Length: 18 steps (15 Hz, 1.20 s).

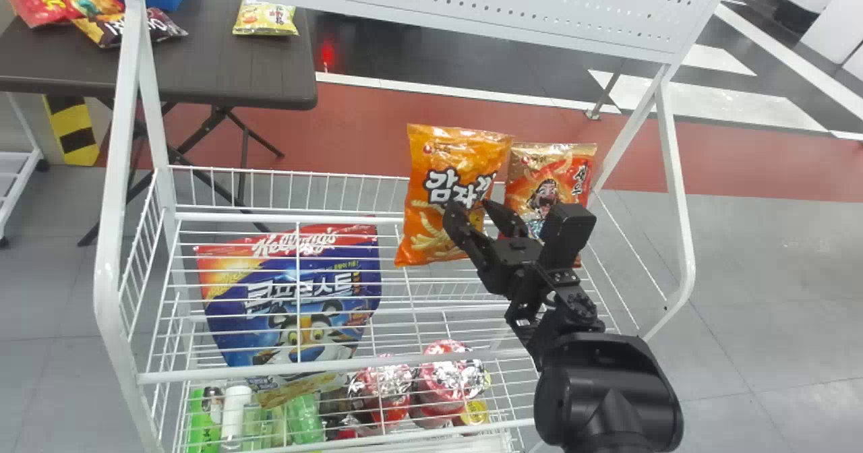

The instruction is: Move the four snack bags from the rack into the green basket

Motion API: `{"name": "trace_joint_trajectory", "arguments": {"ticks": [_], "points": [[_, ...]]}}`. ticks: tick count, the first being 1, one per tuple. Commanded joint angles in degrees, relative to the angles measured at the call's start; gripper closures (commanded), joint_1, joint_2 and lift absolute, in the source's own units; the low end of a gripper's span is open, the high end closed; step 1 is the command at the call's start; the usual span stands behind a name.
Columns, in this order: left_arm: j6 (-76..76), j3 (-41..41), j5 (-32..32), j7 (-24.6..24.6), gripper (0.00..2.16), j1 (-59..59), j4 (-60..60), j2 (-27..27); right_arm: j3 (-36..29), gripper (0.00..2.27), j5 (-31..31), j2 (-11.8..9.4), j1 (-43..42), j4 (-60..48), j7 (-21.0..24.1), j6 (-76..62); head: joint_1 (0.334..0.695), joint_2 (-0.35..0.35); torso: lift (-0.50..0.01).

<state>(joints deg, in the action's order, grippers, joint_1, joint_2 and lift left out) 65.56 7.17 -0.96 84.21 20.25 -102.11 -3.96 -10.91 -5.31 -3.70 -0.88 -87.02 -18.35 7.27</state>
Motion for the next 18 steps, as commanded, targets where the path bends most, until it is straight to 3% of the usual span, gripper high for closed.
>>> {"name": "trace_joint_trajectory", "arguments": {"ticks": [1, 2, 5, 9, 18], "points": [[0.1, 0.0, 0.0, 0.0, 2.11, -0.1, 0.1, 0.0, -0.4, 2.05, 0.0, -0.1, 0.4, -0.4, -0.1, 0.4, 0.695, -0.35, 0.0], [0.0, 0.0, 0.0, 0.0, 2.11, -0.1, 0.1, 0.0, -0.8, 2.16, 0.0, -0.2, 0.4, -0.5, -0.5, 0.4, 0.695, -0.35, 0.0], [0.1, 0.0, 0.0, 0.0, 2.11, 0.0, 0.1, 0.0, -1.2, 2.17, -0.5, -0.3, 1.0, -1.8, -1.6, 1.0, 0.695, -0.35, 0.0], [0.1, 0.1, 0.0, 0.0, 2.11, 0.0, 0.1, 0.0, -1.6, 2.17, -2.8, -0.3, 7.6, -11.5, -2.7, 1.1, 0.695, -0.35, 0.0], [0.0, -0.8, -0.1, 0.1, 2.11, 0.0, -0.5, -0.2, -3.1, 2.17, -13.7, 0.4, 41.4, -50.0, -4.6, 19.4, 0.695, -0.35, 0.0]]}}
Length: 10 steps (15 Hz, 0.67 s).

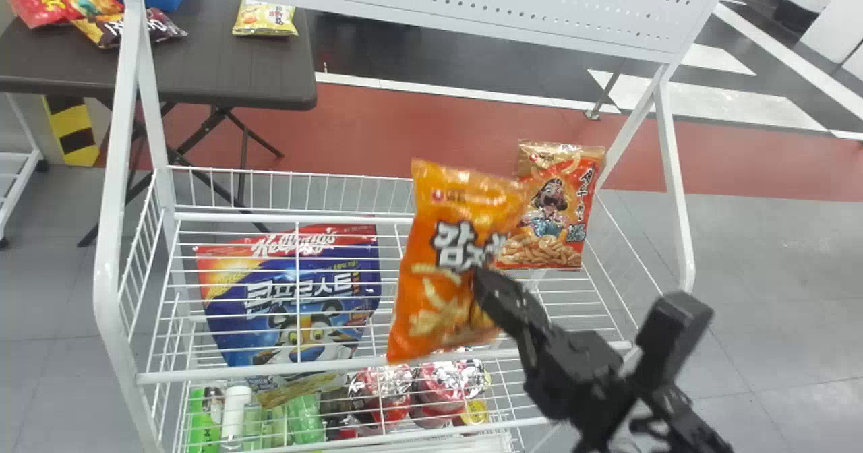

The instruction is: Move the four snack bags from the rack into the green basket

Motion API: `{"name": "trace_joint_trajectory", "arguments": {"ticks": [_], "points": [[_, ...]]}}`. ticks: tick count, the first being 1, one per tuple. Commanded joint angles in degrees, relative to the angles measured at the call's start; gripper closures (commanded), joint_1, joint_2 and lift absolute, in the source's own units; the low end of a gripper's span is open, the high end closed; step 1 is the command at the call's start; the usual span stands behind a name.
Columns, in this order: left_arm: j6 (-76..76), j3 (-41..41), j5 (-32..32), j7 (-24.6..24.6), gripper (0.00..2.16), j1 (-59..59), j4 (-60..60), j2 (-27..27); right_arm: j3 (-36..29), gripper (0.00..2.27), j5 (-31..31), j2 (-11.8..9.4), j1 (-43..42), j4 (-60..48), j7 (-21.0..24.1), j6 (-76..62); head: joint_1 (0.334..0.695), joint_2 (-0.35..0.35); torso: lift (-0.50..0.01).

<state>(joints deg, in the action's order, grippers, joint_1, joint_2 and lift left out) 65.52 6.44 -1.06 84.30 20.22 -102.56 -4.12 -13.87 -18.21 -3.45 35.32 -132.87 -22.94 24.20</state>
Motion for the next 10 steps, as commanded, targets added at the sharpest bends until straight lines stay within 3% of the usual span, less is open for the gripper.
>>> {"name": "trace_joint_trajectory", "arguments": {"ticks": [1, 6, 10], "points": [[0.0, -0.5, -0.1, -0.2, 2.11, 0.8, -0.2, 0.1, 0.2, 2.17, -1.3, 0.0, 7.1, -5.2, -0.1, 6.0, 0.695, -0.35, 0.0], [-1.1, -0.9, -0.5, -1.2, 2.11, 1.0, -0.1, 0.5, 1.1, 2.17, -2.3, -0.2, 9.2, -2.7, -3.1, 29.2, 0.695, -0.35, 0.0], [-1.2, -0.8, -0.5, -1.5, 2.11, 0.5, 0.3, 0.6, 5.5, 2.17, -2.2, -0.9, 8.9, 3.1, -3.0, 35.9, 0.695, -0.35, 0.0]]}}
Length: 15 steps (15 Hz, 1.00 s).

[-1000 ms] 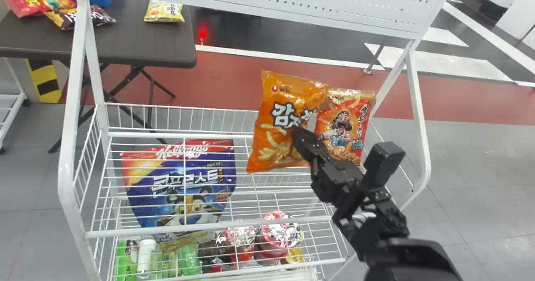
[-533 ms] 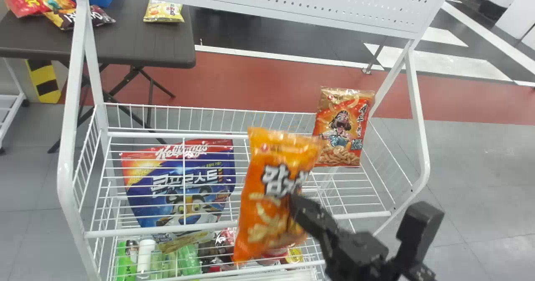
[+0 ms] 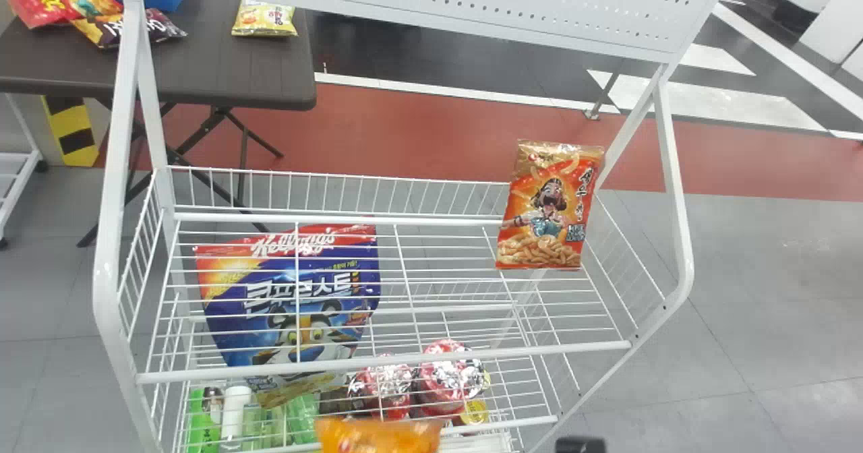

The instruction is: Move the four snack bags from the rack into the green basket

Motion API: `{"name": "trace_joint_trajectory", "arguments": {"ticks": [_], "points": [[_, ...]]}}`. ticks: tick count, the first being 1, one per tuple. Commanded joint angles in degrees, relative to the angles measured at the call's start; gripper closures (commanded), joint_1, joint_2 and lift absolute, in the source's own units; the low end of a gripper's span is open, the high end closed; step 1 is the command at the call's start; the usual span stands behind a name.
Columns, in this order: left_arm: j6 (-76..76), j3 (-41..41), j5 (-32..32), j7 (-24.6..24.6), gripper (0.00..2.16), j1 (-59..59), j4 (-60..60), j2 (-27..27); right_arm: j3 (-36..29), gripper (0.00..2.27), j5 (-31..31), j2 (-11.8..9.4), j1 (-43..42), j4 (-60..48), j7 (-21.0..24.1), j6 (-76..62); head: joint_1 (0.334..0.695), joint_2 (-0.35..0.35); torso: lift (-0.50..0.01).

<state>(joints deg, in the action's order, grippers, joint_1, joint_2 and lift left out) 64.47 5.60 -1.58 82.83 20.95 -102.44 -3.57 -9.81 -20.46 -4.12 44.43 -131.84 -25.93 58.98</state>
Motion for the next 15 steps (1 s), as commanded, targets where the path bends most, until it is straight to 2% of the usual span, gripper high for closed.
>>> {"name": "trace_joint_trajectory", "arguments": {"ticks": [1, 5, 8, 10, 11, 12, 13, 14, 15], "points": [[0.0, 0.1, 0.0, 0.0, 2.11, -0.3, 0.2, 0.1, 2.3, 2.17, 0.1, -0.5, -0.3, 3.1, 0.1, 1.8, 0.695, -0.35, 0.0], [-0.7, 0.4, 0.0, -0.3, 2.11, -0.6, 0.5, 0.1, 7.8, 2.17, 1.6, -2.5, -1.1, 6.9, 0.4, 4.4, 0.695, -0.35, 0.0], [-0.7, 0.2, -0.2, -0.1, 2.11, -0.5, 0.5, 0.1, 10.4, 2.17, 5.0, -3.8, -2.1, 10.2, 4.3, 1.3, 0.695, -0.35, 0.0], [-0.9, 0.3, -0.2, -0.1, 2.11, -0.5, 0.5, 0.1, 10.2, 2.14, 6.1, -3.9, -1.5, 10.5, 6.8, -7.3, 0.695, -0.35, 0.0], [-0.7, 0.5, -0.2, 0.0, 2.11, -0.5, 0.5, 0.1, 10.2, 1.95, 6.4, -3.9, -1.1, 10.5, 7.5, -11.4, 0.695, -0.35, 0.0], [-0.7, 0.5, -0.2, 0.0, 2.11, -0.4, 0.5, 0.1, 10.1, 1.38, 6.4, -3.9, -0.4, 9.9, 7.5, -14.4, 0.695, -0.35, 0.0], [-0.7, 0.5, -0.2, 0.0, 2.11, -0.4, 0.4, 0.1, 10.1, 0.33, 6.4, -4.1, 0.7, 9.3, 7.4, -17.9, 0.695, -0.35, 0.0], [-0.7, 0.4, -0.2, 0.0, 2.11, -0.3, 0.5, 0.1, 10.1, 0.0, 6.3, -4.2, 1.4, 8.8, 7.4, -20.2, 0.695, -0.35, 0.0], [-0.7, 0.3, -0.2, 0.1, 2.11, -0.2, 0.4, 0.1, 10.0, 0.0, 6.2, -4.2, 1.8, 8.0, 7.3, -20.7, 0.695, -0.35, 0.0]]}}
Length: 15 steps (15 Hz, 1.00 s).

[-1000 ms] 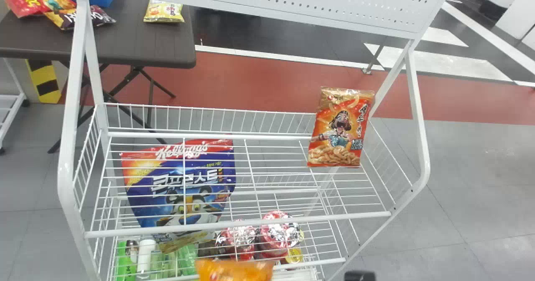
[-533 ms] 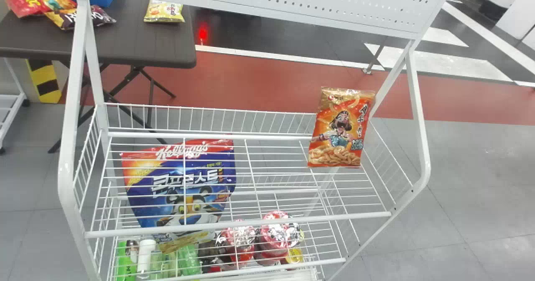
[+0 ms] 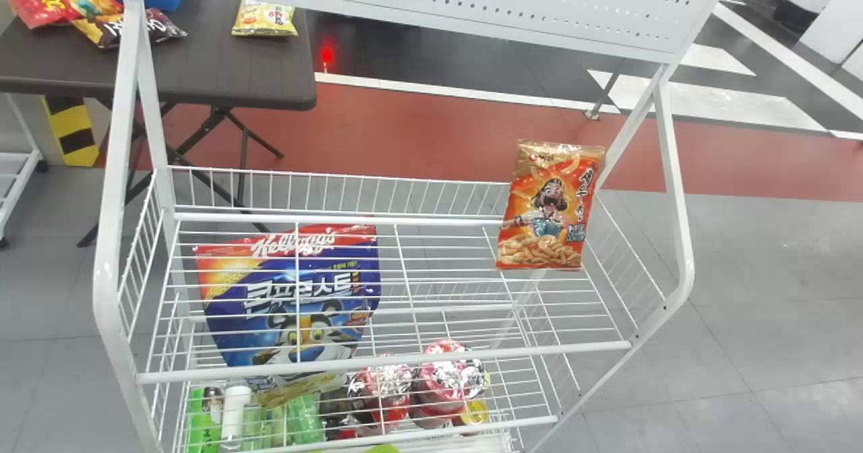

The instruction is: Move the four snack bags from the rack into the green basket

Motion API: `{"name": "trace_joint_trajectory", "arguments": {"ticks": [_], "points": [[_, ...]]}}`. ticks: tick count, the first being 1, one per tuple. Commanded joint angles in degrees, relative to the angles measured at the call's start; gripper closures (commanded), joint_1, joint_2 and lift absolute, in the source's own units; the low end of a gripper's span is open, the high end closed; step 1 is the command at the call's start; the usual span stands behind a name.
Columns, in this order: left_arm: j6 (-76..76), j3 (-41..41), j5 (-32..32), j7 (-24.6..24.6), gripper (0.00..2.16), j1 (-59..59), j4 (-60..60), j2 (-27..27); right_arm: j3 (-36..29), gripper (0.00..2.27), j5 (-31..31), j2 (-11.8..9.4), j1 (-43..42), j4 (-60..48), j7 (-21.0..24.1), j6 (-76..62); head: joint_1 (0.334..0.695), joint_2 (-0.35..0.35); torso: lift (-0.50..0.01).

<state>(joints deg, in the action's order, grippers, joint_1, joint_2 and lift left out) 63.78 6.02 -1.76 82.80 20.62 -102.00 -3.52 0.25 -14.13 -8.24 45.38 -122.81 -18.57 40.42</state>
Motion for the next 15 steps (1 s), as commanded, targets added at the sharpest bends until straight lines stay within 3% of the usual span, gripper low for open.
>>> {"name": "trace_joint_trajectory", "arguments": {"ticks": [1, 5, 8, 12, 15], "points": [[0.0, -0.4, 0.0, 0.2, 2.11, 0.2, 0.0, 0.0, -0.3, 0.0, -0.4, -0.1, 1.4, -1.8, -0.4, -2.8, 0.695, -0.35, 0.0], [-0.2, -0.6, 0.0, 0.5, 2.11, 0.3, 0.0, -0.1, -4.3, 0.05, -2.9, 0.2, 3.4, -5.8, -2.1, -9.0, 0.695, -0.35, 0.0], [-0.2, 0.0, 0.0, 0.3, 2.11, 0.5, -0.1, 0.0, -7.2, 0.05, -2.6, 0.7, 0.3, -1.8, -0.3, -30.3, 0.695, -0.35, 0.0], [-0.2, 1.3, 0.4, -0.1, 2.11, 0.5, -0.2, 0.0, -13.3, 0.05, -1.3, 3.3, -18.8, 13.3, 0.0, -43.8, 0.695, -0.35, 0.0], [-0.2, 1.4, 0.7, -0.2, 2.11, 0.7, -0.2, -0.1, -15.2, 0.05, 1.5, 3.3, -32.4, 24.4, 1.8, -44.9, 0.695, -0.35, 0.0]]}}
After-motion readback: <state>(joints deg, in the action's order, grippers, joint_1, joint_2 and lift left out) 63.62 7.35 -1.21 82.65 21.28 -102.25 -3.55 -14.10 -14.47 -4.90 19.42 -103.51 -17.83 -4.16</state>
